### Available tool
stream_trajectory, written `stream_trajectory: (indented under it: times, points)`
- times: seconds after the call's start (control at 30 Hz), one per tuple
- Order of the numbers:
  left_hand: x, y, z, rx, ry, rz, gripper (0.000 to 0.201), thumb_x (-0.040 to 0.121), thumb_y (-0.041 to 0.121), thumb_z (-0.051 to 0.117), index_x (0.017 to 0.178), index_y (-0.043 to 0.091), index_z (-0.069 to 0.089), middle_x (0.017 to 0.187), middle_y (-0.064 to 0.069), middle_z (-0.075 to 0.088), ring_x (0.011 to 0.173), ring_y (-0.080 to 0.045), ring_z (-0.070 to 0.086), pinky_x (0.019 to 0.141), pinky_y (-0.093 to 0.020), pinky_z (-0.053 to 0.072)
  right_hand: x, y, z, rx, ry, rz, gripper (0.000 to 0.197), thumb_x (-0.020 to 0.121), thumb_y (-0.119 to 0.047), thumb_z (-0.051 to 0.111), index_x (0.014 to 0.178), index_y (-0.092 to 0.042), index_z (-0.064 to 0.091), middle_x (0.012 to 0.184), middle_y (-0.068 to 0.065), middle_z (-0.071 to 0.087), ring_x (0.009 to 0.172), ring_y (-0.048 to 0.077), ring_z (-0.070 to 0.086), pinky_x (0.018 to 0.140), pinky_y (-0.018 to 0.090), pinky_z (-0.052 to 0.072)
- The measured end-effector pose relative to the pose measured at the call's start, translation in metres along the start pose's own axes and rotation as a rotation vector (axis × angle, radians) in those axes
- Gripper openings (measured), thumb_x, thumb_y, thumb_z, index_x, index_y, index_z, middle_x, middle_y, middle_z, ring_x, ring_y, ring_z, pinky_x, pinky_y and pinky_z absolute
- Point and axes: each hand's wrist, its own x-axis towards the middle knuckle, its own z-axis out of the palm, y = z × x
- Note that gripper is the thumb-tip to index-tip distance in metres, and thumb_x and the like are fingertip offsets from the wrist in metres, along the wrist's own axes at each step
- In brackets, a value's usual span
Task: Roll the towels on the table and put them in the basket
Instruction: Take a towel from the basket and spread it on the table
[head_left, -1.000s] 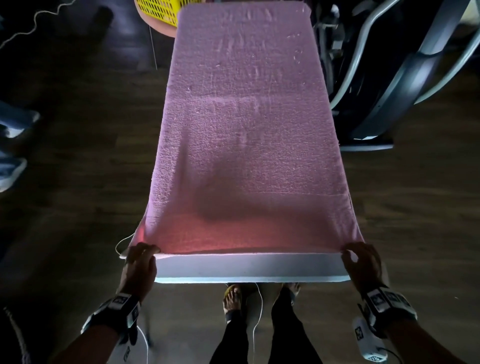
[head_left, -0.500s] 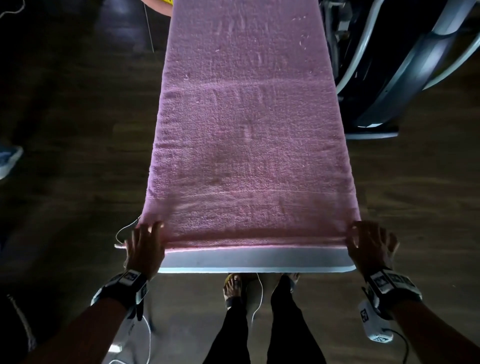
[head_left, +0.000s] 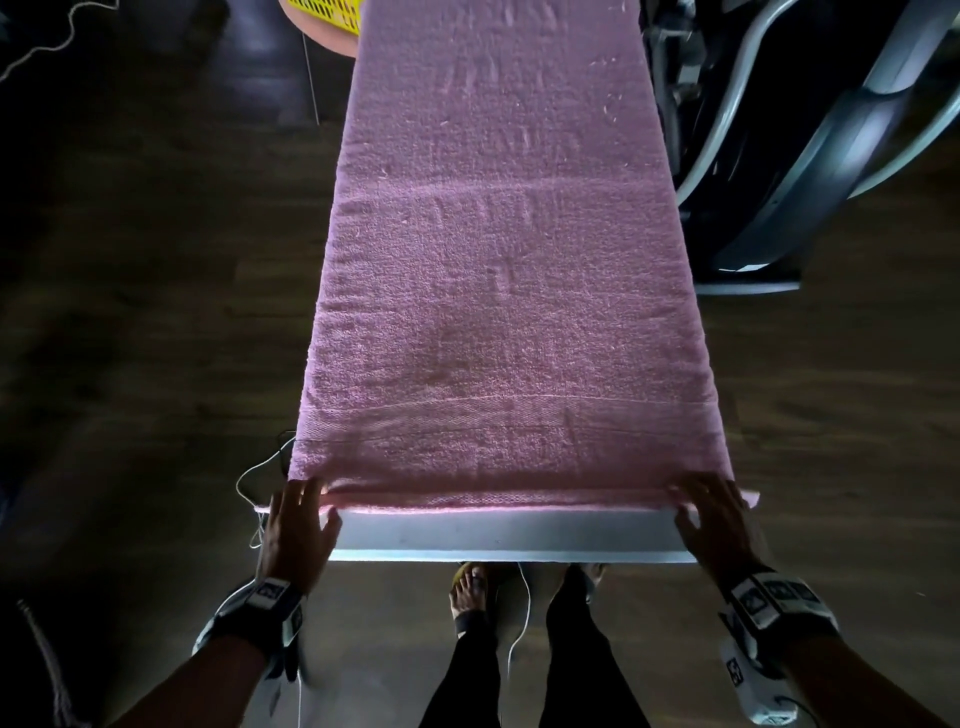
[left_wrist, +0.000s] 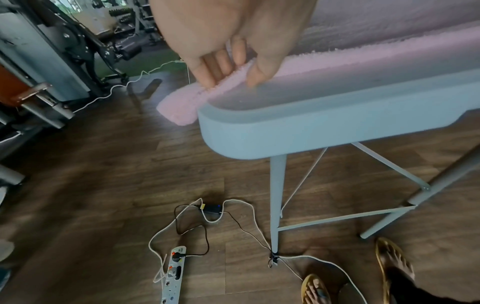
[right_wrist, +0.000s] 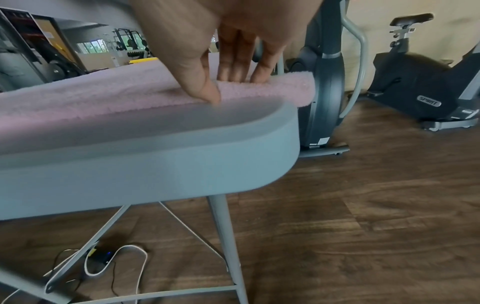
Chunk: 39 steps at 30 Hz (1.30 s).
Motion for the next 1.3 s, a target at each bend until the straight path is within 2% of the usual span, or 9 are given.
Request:
stream_trajectory:
  times: [0.1, 0.23, 0.47, 0.63, 0.73, 0.83, 1.0, 1.13, 1.3]
  points:
    - [0.001, -0.003, 0.001, 0.0, 0.014, -0.145, 0.038, 0.069, -0.001, 0.071, 0.103, 0.007, 0.058, 0.098, -0.019, 0.058, 0.09, -0.042, 0.054, 0.066, -0.051, 0.051, 0.006, 0.005, -0.001, 0.039, 0.03, 0.032, 0.036, 0.073, -0.02, 0.043, 0.095, -0.014, 0.07, 0.097, 0.007, 0.064, 0.087, 0.031, 0.058, 0.069, 0.043, 0.053]
    - [0.005, -0.007, 0.001, -0.101, 0.111, -0.201, 0.03, 0.07, -0.012, 0.067, 0.095, 0.003, 0.068, 0.093, -0.02, 0.067, 0.084, -0.042, 0.06, 0.07, -0.05, 0.05, 0.014, 0.004, -0.01, 0.114, 0.087, 0.171, 0.024, 0.068, -0.009, 0.052, 0.08, -0.007, 0.072, 0.086, 0.014, 0.069, 0.08, 0.037, 0.063, 0.076, 0.041, 0.048]
    - [-0.009, -0.022, -0.004, -0.052, 0.139, -0.107, 0.037, 0.078, 0.028, 0.037, 0.085, 0.013, 0.07, 0.086, -0.009, 0.068, 0.084, -0.035, 0.058, 0.074, -0.049, 0.043, -0.003, 0.004, -0.025, -0.001, 0.088, 0.155, 0.016, 0.073, -0.019, 0.056, 0.072, -0.019, 0.072, 0.077, 0.002, 0.071, 0.078, 0.03, 0.063, 0.079, 0.04, 0.038]
    - [0.0, -0.022, -0.013, 0.152, 0.027, -0.055, 0.031, 0.079, 0.03, 0.034, 0.073, 0.016, 0.061, 0.066, -0.006, 0.06, 0.07, -0.033, 0.061, 0.071, -0.047, 0.038, -0.003, 0.001, -0.023, -0.14, -0.053, 0.183, 0.034, 0.082, -0.034, 0.029, 0.076, -0.03, 0.062, 0.076, -0.005, 0.064, 0.084, 0.025, 0.058, 0.081, 0.038, 0.025]
    - [0.008, -0.021, -0.007, 0.191, -0.005, -0.106, 0.029, 0.082, 0.027, 0.055, 0.106, 0.013, 0.062, 0.092, -0.014, 0.064, 0.088, -0.039, 0.06, 0.076, -0.06, 0.042, 0.0, -0.001, -0.022, -0.171, -0.071, 0.337, 0.022, 0.095, -0.034, 0.039, 0.103, -0.033, 0.06, 0.103, 0.0, 0.06, 0.1, 0.027, 0.052, 0.091, 0.043, 0.027]
    - [0.006, -0.013, -0.006, 0.136, 0.077, -0.17, 0.042, 0.078, 0.015, 0.063, 0.119, 0.012, 0.054, 0.103, -0.016, 0.056, 0.098, -0.04, 0.051, 0.076, -0.063, 0.039, -0.002, -0.003, -0.023, -0.136, -0.006, 0.363, 0.017, 0.092, -0.023, 0.053, 0.104, -0.031, 0.062, 0.115, 0.004, 0.054, 0.104, 0.03, 0.046, 0.092, 0.047, 0.03]
    - [-0.016, 0.0, 0.013, -0.033, 0.126, 0.18, 0.042, 0.077, 0.025, 0.042, 0.112, 0.006, 0.056, 0.106, -0.022, 0.059, 0.095, -0.04, 0.054, 0.074, -0.053, 0.053, -0.016, -0.003, -0.007, -0.027, 0.049, 0.02, 0.035, 0.073, -0.029, 0.042, 0.096, -0.017, 0.064, 0.105, 0.006, 0.059, 0.091, 0.032, 0.053, 0.078, 0.044, 0.043]
    - [-0.017, 0.003, 0.012, -0.075, 0.06, 0.108, 0.043, 0.079, 0.025, 0.043, 0.106, 0.002, 0.068, 0.105, -0.019, 0.064, 0.096, -0.038, 0.059, 0.078, -0.044, 0.053, -0.013, 0.009, 0.001, 0.049, 0.053, 0.038, 0.035, 0.078, -0.027, 0.044, 0.101, -0.011, 0.066, 0.106, 0.012, 0.061, 0.093, 0.035, 0.057, 0.082, 0.042, 0.044]
    - [-0.009, 0.008, -0.003, -0.056, 0.043, 0.089, 0.038, 0.075, 0.024, 0.041, 0.085, 0.008, 0.074, 0.083, -0.013, 0.07, 0.069, -0.031, 0.068, 0.056, -0.038, 0.056, -0.005, 0.003, -0.007, 0.035, 0.079, 0.079, 0.037, 0.075, -0.026, 0.041, 0.087, -0.013, 0.074, 0.09, 0.009, 0.071, 0.081, 0.035, 0.064, 0.081, 0.038, 0.039]
